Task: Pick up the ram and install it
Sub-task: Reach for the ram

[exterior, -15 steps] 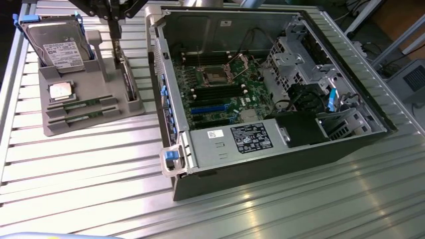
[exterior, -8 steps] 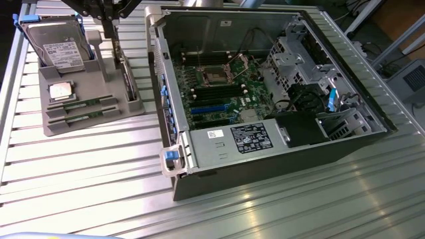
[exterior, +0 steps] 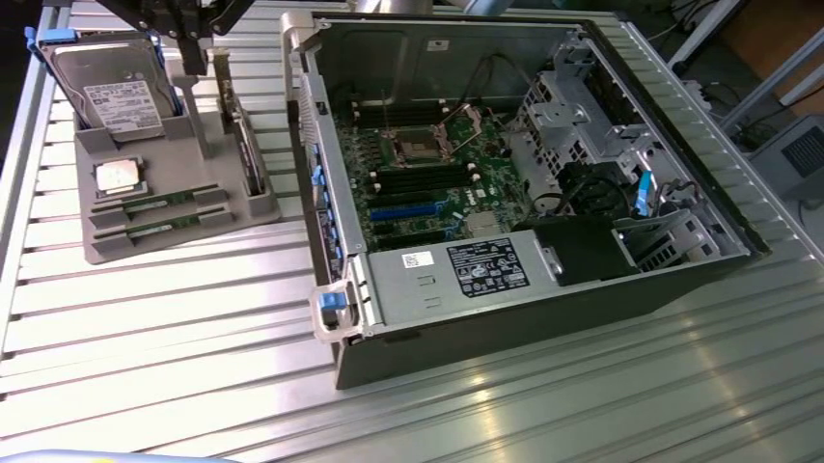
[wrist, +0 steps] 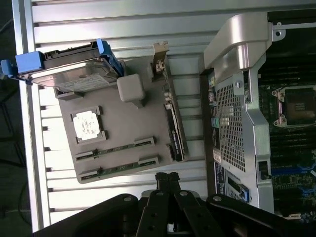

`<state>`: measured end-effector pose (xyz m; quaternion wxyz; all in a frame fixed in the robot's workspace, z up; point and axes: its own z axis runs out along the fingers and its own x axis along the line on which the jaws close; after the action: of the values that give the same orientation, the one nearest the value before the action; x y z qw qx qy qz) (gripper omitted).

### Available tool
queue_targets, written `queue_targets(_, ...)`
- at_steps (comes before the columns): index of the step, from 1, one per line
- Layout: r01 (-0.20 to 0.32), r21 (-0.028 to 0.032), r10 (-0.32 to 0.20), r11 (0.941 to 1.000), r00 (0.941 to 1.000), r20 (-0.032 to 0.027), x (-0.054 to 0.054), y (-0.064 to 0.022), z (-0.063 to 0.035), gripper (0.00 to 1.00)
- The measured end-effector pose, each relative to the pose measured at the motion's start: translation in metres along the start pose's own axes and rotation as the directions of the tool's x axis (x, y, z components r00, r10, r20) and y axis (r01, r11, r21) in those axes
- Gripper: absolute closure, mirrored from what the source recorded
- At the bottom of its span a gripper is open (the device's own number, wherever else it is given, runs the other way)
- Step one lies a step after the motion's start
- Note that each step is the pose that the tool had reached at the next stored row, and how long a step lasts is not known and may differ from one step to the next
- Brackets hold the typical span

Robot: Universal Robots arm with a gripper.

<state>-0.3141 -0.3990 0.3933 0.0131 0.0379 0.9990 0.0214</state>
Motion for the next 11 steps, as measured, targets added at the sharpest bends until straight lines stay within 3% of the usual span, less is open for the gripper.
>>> queue_targets(11, 0.0, 0.0, 0.0, 1.0, 1.0, 0.0, 0.018, -0.0014, -0.0005, 0.89)
